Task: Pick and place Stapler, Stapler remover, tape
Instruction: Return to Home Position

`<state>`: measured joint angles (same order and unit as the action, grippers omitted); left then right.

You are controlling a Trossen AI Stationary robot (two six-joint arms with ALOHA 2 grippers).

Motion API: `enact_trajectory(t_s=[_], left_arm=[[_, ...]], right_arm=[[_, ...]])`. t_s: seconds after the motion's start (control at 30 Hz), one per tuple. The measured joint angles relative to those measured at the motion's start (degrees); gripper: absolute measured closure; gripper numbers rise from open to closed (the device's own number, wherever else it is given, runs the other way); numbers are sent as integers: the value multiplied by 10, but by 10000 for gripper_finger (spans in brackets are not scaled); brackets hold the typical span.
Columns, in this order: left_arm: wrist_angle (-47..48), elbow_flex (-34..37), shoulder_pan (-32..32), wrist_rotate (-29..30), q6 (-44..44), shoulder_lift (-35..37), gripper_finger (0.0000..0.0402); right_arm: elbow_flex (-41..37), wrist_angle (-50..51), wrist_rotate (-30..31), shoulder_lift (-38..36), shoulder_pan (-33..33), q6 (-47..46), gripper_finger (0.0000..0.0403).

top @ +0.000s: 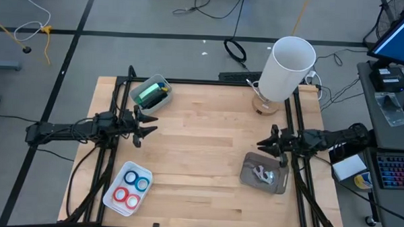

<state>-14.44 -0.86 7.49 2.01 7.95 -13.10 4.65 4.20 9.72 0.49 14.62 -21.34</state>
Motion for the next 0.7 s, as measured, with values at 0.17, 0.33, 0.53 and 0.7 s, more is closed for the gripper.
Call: enact_trajectory(t_s=[0.17,0.33,0.53,0.7], left_arm=[[-2,0,0,1,0,0,210],[-2,0,0,1,0,0,211],[-2,0,0,1,0,0,211],[-2,0,0,1,2,0,211]], right_arm=[[-1,-20,-55,0,-43,28,318],[-1,-17,-71,0,-71,26,317],[-3,-67,-68,1,-75,26,316],[-3,-111,-67,1,-75,26,317]])
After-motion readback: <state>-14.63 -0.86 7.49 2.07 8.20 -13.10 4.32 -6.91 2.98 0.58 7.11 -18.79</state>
